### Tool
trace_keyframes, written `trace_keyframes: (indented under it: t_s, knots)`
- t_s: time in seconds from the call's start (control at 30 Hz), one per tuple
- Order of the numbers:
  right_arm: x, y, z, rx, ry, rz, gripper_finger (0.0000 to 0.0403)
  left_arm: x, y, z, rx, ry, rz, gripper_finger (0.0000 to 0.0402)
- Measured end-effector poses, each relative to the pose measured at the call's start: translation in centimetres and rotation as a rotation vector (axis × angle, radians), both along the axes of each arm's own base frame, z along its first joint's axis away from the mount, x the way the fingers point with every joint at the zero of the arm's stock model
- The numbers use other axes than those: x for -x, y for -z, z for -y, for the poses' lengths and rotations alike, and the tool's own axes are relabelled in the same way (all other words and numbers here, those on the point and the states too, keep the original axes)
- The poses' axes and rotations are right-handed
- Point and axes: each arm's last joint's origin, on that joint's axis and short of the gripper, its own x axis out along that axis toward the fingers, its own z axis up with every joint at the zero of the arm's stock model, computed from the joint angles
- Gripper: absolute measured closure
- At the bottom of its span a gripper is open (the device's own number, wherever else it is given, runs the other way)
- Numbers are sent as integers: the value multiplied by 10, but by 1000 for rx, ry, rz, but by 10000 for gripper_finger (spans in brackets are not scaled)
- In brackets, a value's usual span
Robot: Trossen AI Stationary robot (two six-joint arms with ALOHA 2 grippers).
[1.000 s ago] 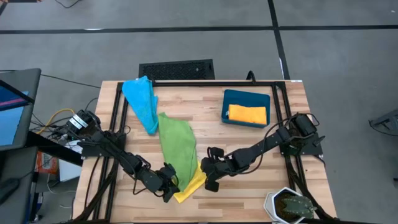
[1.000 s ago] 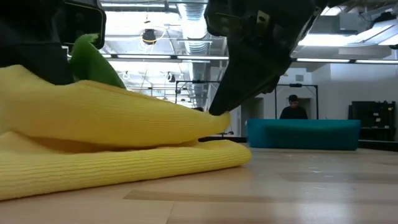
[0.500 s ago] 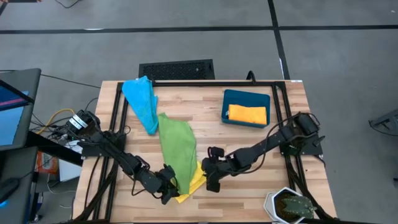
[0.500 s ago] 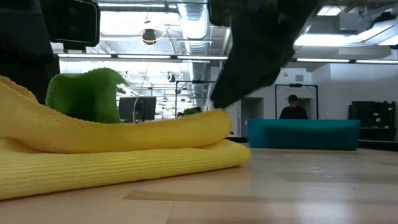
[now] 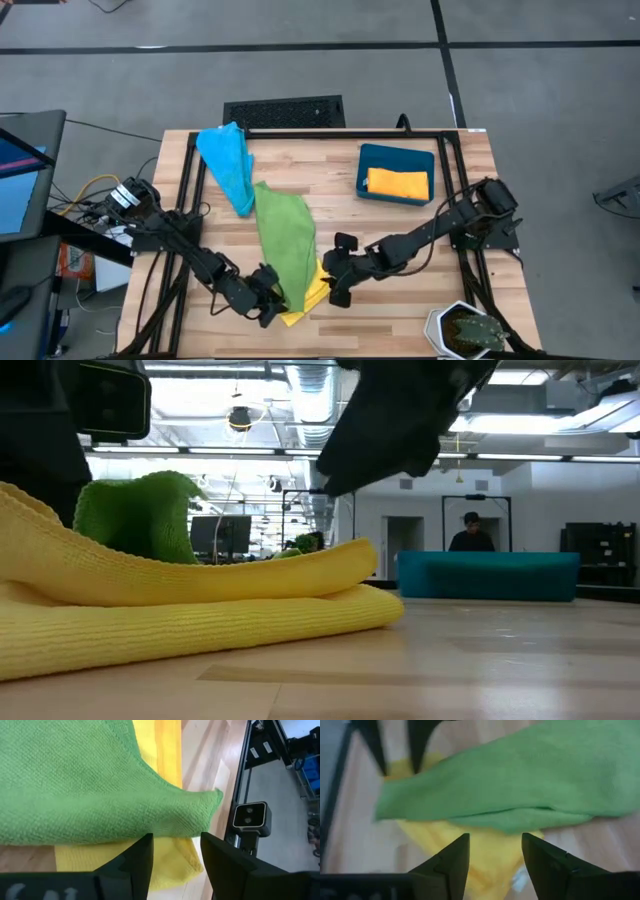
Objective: Fold microfiber towels
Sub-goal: Fold the yellow microfiber cloth
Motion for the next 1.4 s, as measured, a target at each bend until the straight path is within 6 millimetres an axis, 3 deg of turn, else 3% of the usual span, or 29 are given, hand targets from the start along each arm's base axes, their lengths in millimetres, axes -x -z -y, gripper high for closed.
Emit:
trace_keyframes:
  t_s: [0.13, 0.37, 0.5, 0.6, 0.67, 0.83, 1.03, 1.17, 1.3, 1.4]
  knots:
    - [-9, -1, 20, 81, 59, 35, 206, 3, 0, 4, 2, 4, 1, 258]
    - [-27, -1, 82, 53, 167, 21, 216, 6, 3, 3, -41, -20, -18, 276]
    - [-37, 10, 95, 25, 160, 38, 231, 8, 4, 3, -52, -30, -20, 284]
    - [-47, 17, 101, 13, 179, 80, 263, 9, 4, 4, -57, -35, -21, 294]
    - [-43, 26, 105, 20, 181, 18, 296, 9, 4, 4, -53, -36, -19, 305]
    - [-57, 34, 112, 3, 179, 25, 388, 11, 4, 5, -58, -28, -23, 346]
    - [-80, 51, 126, -55, 194, 6, 373, 12, 5, 6, -63, -24, -31, 394]
    - [-89, 67, 139, -37, 217, -65, 388, 12, 5, 6, -65, -13, -38, 398]
    - [-97, 58, 172, 28, 272, -81, 395, 12, 5, 6, -62, -9, -41, 397]
    - [-90, 46, 211, 147, 437, -147, 384, 12, 5, 6, -64, -8, -42, 396]
